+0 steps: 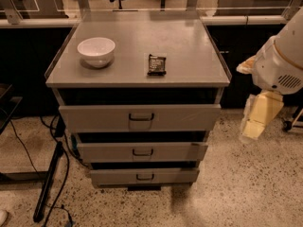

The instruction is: Open middle drawer

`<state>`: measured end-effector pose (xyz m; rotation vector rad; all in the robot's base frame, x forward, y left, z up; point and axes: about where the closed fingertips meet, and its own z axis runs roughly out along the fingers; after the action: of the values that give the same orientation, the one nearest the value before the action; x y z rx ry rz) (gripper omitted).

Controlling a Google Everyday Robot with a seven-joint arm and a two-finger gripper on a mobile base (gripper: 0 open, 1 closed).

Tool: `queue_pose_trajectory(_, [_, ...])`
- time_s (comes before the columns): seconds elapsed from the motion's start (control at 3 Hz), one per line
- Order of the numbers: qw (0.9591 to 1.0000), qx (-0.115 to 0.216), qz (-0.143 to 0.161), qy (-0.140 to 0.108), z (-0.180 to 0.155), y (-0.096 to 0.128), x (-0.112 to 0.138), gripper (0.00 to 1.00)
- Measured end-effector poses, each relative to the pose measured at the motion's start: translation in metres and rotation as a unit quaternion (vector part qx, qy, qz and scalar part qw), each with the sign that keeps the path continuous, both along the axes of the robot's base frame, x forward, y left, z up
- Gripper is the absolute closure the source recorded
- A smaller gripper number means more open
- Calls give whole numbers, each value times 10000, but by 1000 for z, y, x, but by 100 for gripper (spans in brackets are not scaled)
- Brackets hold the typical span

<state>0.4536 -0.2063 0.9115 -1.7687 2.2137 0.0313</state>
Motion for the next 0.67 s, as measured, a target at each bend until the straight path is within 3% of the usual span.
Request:
queue_pose_trajectory(0.33, [9998, 4, 189, 52, -19, 18, -8, 0])
queue_pose_trajectory(0.67, [9980, 23, 605, 153, -78, 61, -8, 0])
